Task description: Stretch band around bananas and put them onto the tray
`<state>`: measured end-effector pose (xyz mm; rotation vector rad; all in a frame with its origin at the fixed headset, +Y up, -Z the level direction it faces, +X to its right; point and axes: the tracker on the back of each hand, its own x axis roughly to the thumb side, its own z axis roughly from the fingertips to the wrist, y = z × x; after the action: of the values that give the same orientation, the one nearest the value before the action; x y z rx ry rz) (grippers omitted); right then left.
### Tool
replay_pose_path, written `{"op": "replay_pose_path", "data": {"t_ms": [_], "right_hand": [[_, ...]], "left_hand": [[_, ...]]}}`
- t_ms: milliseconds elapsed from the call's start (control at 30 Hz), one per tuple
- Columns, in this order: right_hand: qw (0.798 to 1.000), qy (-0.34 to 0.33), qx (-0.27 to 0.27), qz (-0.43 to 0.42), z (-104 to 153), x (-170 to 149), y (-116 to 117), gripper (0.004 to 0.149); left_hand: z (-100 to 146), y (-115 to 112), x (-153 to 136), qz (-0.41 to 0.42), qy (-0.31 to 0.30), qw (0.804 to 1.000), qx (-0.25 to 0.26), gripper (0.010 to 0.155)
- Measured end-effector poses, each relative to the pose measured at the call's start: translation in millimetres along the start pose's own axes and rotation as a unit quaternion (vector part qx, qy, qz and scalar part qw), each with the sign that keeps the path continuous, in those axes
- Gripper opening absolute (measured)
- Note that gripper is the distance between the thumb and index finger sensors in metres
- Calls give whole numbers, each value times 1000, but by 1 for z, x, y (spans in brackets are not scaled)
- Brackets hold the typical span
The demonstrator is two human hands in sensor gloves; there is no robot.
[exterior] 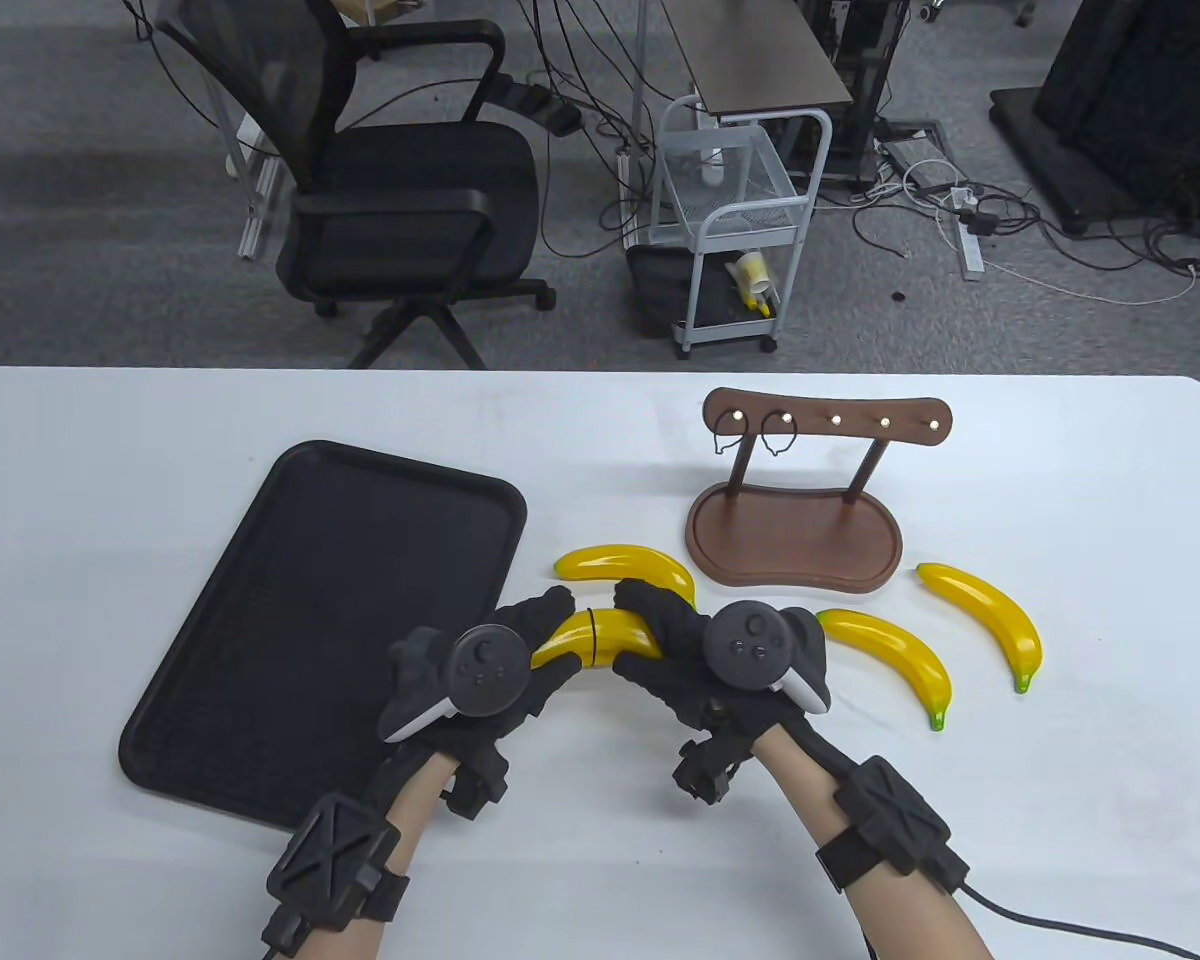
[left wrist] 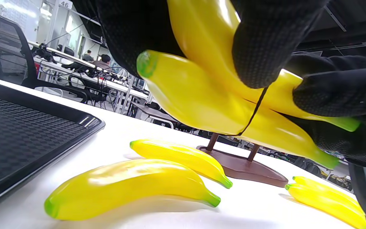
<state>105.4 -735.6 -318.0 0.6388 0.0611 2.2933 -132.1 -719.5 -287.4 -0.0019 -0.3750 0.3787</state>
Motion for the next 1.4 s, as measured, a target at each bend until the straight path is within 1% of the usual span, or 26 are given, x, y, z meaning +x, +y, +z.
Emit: {"op": "replay_pose_path", "data": {"t_ms": [233, 400, 533, 767, 867, 1167, 1300, 1400], "right_hand": [[999, 12, -13, -29, 0, -8, -10, 71], [999, 20, -21, -41, -1, -15, -17, 71], [998, 24, -24, -44, -2, -19, -20, 71], [997, 39, -32, -54, -2, -31, -25, 70], [997, 43, -33, -55, -1, -34, -26, 70], [996, 45, -47, -53, 0, -38, -35, 69], [997, 43, -49, -45, 0, -38, -38, 69], [997, 45, -48, -44, 1, -37, -39, 69]], "left_hand": [[-1, 8, -18, -6, 38, 999, 22, 64], [2, 15, -38, -16, 84, 995, 55, 64], [1, 25, -53, -26, 116, 991, 68, 64], [0, 48, -94, 0, 182, 979, 94, 64], [-1, 55, -113, 10, 205, 973, 104, 64], [-12, 66, -158, 20, 259, 959, 115, 64], [-16, 68, -174, 10, 276, 954, 120, 64], [-19, 66, -191, 7, 300, 947, 116, 64]]}}
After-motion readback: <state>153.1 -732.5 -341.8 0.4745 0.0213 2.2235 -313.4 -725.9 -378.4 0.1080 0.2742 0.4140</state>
